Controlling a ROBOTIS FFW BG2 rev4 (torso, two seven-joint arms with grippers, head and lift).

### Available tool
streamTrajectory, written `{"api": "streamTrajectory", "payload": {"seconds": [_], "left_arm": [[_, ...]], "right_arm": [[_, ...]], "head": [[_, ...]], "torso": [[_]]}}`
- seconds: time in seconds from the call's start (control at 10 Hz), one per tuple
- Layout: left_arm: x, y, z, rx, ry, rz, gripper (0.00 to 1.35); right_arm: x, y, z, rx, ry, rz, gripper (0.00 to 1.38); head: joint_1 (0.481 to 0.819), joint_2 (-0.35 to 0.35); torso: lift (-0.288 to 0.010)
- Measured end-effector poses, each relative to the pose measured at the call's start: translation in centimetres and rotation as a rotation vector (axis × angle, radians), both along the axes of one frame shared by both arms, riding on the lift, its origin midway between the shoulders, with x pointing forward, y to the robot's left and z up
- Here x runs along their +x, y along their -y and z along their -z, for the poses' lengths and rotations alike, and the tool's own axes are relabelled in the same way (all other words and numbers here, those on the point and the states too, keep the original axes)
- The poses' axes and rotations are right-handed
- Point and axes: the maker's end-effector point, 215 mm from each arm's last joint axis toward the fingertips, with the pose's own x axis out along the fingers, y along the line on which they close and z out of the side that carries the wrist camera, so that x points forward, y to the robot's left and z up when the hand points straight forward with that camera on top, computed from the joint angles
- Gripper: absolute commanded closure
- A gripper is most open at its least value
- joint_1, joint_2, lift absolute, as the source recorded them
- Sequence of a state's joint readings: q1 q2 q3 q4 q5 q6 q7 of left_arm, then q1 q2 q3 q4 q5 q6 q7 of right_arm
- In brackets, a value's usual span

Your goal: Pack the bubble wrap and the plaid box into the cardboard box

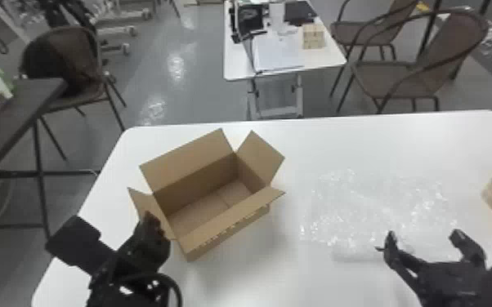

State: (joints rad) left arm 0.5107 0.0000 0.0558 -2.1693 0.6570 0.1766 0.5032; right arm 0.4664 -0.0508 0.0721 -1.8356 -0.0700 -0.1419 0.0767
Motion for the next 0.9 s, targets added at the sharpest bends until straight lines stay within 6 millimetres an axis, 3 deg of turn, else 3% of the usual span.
{"api": "streamTrajectory", "payload": {"seconds": [0.3,0.5,0.7,0.9], "left_arm": [[0.0,0.2,0.1,-0.002,0.003,0.0,1.21],[0.2,0.5,0.1,-0.006,0.005,0.004,1.21],[0.7,1.0,0.0,-0.006,0.009,0.015,1.21],[0.9,1.2,-0.1,0.002,0.007,0.022,1.21]], "right_arm": [[3.0,0.9,-1.7,-0.049,-0.135,0.02,0.13],[4.6,3.4,-3.7,-0.15,-0.348,0.088,0.12],[4.7,6.0,-5.3,-0.161,-0.489,0.181,0.12],[5.3,7.0,-4.0,-0.104,-0.586,0.21,0.12]], "head": [[0.695,0.151],[0.695,0.122],[0.695,0.076],[0.695,0.059]], "torso": [[-0.102],[-0.102],[-0.102],[-0.102]]}}
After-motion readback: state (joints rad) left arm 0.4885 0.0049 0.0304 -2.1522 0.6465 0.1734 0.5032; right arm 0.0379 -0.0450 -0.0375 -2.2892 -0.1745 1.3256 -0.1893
